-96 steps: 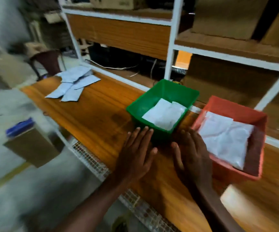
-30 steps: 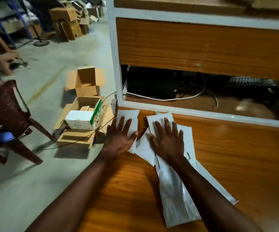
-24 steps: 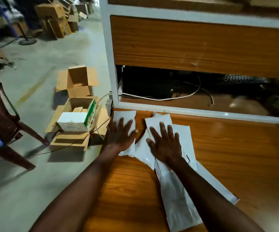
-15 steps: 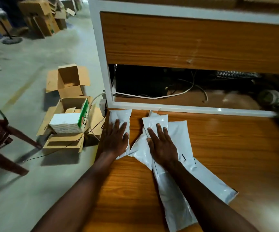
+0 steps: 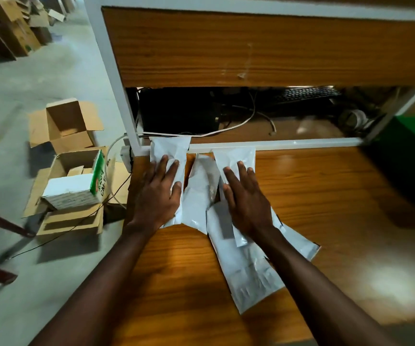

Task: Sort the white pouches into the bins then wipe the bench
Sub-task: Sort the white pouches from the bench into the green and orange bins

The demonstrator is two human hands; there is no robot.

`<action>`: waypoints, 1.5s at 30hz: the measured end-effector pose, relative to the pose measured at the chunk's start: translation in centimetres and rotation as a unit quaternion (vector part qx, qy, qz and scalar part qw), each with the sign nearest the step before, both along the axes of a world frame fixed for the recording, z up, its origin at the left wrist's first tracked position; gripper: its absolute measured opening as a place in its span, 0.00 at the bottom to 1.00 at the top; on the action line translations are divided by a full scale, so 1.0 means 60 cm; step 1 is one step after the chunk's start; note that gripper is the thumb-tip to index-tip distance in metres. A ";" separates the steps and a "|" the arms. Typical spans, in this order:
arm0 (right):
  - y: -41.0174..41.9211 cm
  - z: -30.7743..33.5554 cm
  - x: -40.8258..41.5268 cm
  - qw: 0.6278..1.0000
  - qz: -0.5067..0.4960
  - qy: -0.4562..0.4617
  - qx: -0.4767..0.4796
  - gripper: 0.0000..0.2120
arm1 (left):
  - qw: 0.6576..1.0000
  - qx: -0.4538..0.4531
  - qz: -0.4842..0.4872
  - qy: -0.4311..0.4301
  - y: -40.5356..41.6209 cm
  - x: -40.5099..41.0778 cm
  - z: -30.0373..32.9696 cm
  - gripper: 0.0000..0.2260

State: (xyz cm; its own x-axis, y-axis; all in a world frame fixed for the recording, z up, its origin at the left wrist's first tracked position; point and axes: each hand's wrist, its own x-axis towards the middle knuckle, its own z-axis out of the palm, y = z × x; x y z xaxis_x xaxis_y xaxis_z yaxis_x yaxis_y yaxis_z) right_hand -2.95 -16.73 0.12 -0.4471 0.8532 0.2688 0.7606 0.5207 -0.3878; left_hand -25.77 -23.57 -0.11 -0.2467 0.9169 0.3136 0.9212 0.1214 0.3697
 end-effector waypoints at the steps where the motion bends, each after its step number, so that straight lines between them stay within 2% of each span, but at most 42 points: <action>1: -0.006 0.006 0.017 1.000 -0.008 0.006 0.010 0.24 | 1.000 0.012 -0.019 -0.007 0.001 0.018 0.010 0.26; 8: -0.078 0.031 0.199 0.993 -0.115 0.034 0.021 0.26 | 0.993 0.013 -0.117 -0.017 -0.006 0.200 0.037 0.26; 17: -0.220 0.020 0.508 0.964 -0.251 0.081 0.002 0.26 | 0.958 0.018 -0.285 -0.016 -0.056 0.527 0.046 0.26; 27: -0.326 -0.023 0.796 0.916 -0.390 0.090 -0.009 0.24 | 0.915 -0.051 -0.398 -0.034 -0.101 0.855 0.028 0.27; 31: -0.308 -0.030 0.892 0.900 -0.423 0.103 0.003 0.23 | 0.897 -0.048 -0.439 -0.028 -0.062 0.961 0.021 0.27; 35: -0.258 -0.038 0.987 0.892 -0.442 0.095 0.005 0.23 | 0.892 -0.045 -0.449 -0.017 -0.001 1.061 0.010 0.28; 39: -0.178 -0.033 1.064 0.890 -0.446 0.091 0.012 0.23 | 0.890 -0.041 -0.452 -0.049 0.075 1.144 0.014 0.28; 45: -0.028 0.012 1.147 0.911 -0.400 0.094 0.025 0.24 | 0.904 -0.031 -0.423 -0.054 0.201 1.229 0.046 0.27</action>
